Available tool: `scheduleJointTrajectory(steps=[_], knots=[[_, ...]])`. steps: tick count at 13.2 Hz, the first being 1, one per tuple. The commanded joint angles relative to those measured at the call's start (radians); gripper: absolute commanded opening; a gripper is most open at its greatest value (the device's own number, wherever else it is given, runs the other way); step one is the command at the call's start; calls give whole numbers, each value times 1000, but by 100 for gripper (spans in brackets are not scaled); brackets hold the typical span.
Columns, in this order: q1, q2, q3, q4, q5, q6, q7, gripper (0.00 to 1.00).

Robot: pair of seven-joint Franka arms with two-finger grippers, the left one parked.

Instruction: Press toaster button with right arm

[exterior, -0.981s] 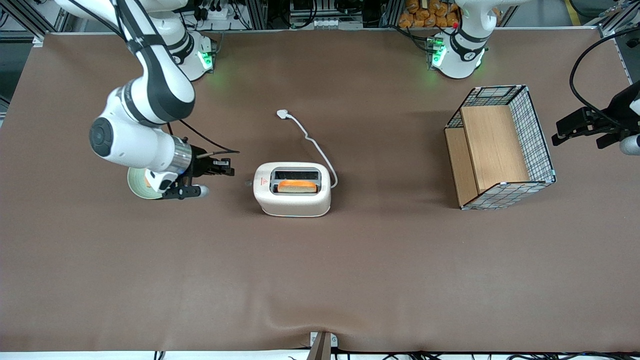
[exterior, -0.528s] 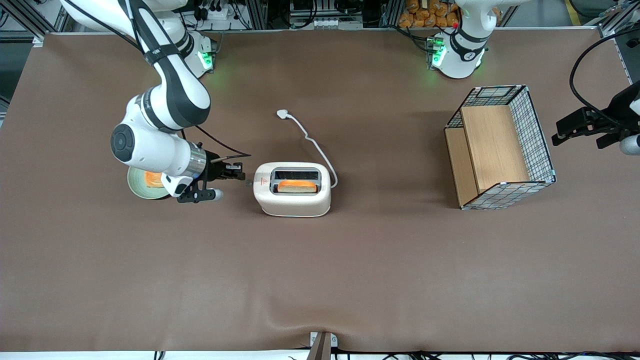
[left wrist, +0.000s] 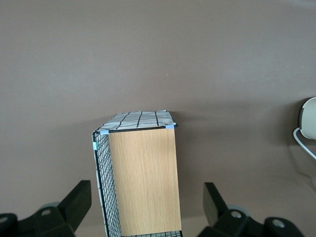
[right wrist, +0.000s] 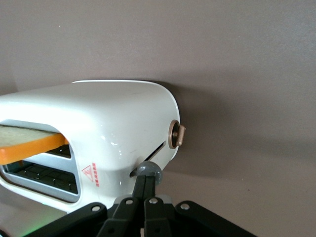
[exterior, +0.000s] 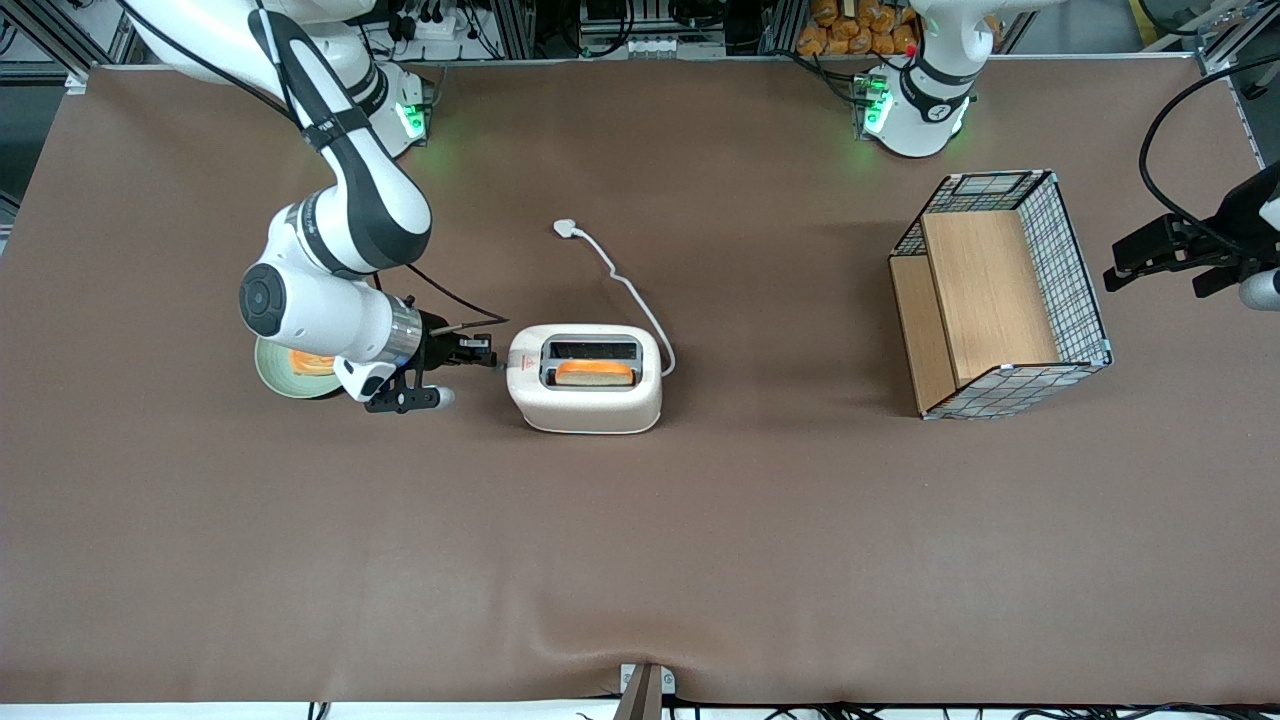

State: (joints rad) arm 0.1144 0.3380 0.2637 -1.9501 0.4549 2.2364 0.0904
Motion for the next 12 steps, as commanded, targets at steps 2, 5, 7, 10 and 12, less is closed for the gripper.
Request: scheduleJointTrajectory(steps=[2, 5, 7, 10, 12], knots=[[7, 56, 3, 2, 27, 61, -26, 0], [7, 93, 3, 2, 27, 100, -60, 0], [7, 113, 3, 2, 27, 121, -69, 0], [7, 145, 3, 2, 27, 141, -78, 0], [7, 165, 3, 2, 27, 152, -89, 0]])
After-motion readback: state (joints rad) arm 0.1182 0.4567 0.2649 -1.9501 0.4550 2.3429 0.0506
